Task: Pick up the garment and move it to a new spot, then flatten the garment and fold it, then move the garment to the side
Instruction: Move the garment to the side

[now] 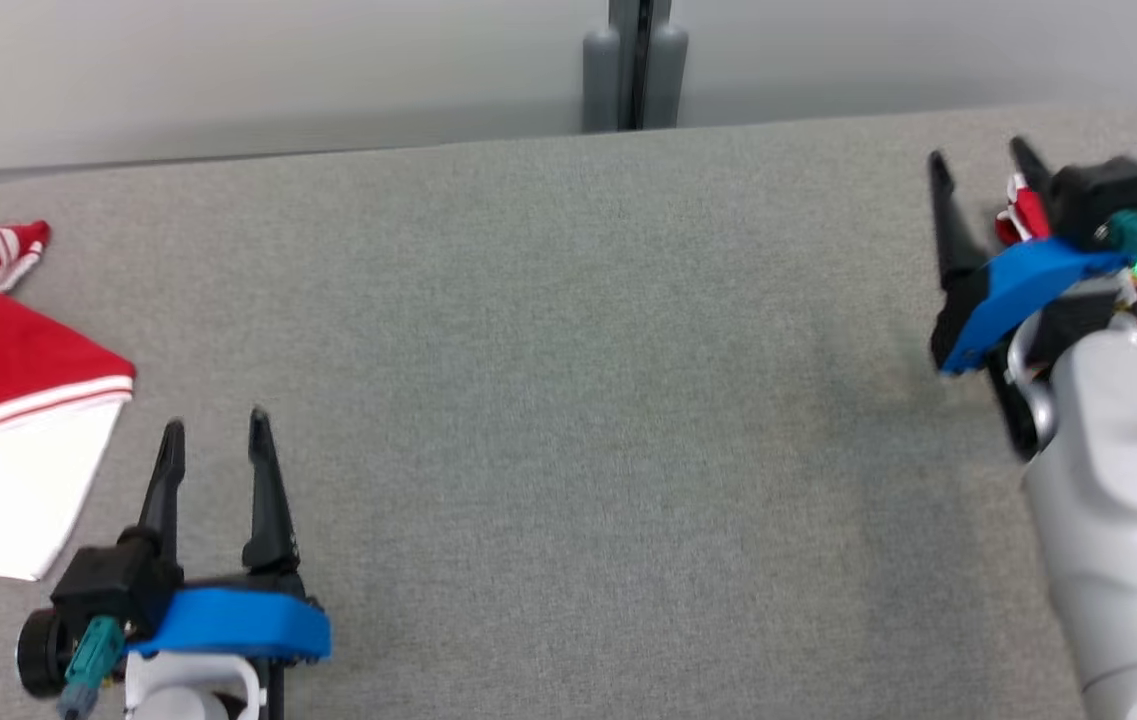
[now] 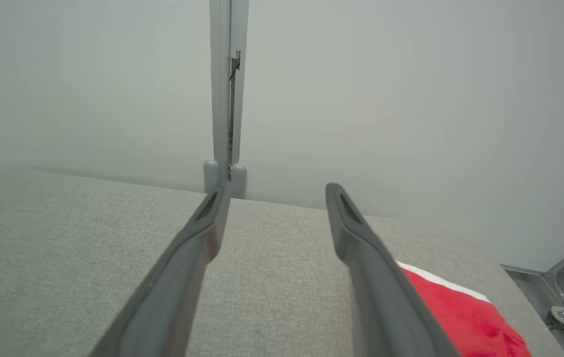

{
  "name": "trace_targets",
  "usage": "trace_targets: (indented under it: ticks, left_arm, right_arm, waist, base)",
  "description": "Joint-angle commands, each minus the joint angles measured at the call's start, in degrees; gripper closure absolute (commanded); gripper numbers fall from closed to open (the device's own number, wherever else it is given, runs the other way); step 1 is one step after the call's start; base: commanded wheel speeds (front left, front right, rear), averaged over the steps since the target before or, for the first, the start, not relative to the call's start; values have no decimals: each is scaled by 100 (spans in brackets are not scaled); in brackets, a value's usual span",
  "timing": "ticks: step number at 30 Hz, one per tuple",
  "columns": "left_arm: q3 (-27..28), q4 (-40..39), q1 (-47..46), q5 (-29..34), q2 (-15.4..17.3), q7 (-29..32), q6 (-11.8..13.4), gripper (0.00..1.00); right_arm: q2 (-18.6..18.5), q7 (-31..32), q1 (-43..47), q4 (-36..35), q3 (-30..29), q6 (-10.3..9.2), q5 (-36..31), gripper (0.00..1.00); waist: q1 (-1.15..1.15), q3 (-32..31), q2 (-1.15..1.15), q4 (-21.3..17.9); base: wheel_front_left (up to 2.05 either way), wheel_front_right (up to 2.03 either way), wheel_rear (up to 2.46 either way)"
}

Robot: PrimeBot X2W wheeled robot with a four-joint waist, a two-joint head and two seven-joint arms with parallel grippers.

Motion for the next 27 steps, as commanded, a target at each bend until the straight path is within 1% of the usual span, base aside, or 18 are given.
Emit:
trace_targets:
  ticks: [1, 5, 8, 10, 12, 16, 20, 23, 27]
  left_arm:
    - [64, 63, 131, -62, -9, -40, 45, 0]
    - [155, 227, 496, -132, -16, -76, 111, 0]
    - [128, 348, 729, -156, -33, -81, 144, 0]
    - [116, 430, 871, -212, -75, -89, 119, 0]
    - [86, 500, 980, -241, -107, -96, 89, 0]
    - [-29, 623, 1146, -281, -136, -106, -14, 0]
    - [-67, 728, 1249, -302, -127, -129, -88, 0]
    - [-91, 805, 1305, -264, -126, -133, -131, 0]
    - [-107, 904, 1305, -259, -155, -145, -188, 0]
  right_arm:
    - [128, -148, 280, -81, 36, 1, 14, 0]
    - [441, -454, 970, -301, 41, 1, 73, 0]
    - [576, -617, 1548, -582, 4, 1, -73, 0]
    - [639, -689, 1946, -814, -56, 1, -130, 0]
    - [659, -739, 2344, -1053, -45, 1, -60, 0]
    - [661, -785, 3118, -1484, 271, 0, 484, 0]
    - [656, -791, 3744, -1830, 472, 1, 831, 0]
    - [658, -794, 4041, -1930, 586, 1, 1069, 0]
    - [658, -804, 4195, -2020, 658, 1, 1136, 0]
  waist:
    - [2, -248, 0, -69]
    - [2, -594, 0, 26]
    - [2, -773, 0, 92]
    - [2, -883, 0, 142]
    - [2, -986, 0, 191]
    - [2, -1178, 0, 267]
    - [2, -1299, 0, 300]
    - [2, -1350, 0, 310]
    - [2, -1376, 0, 306]
  base:
    - [0, 0, 0]
    - [0, 0, 0]
    - [0, 0, 0]
    - [0, 0, 0]
    - [0, 0, 0]
    - [0, 0, 0]
    - [0, 0, 0]
    - [0, 0, 0]
    - [0, 0, 0]
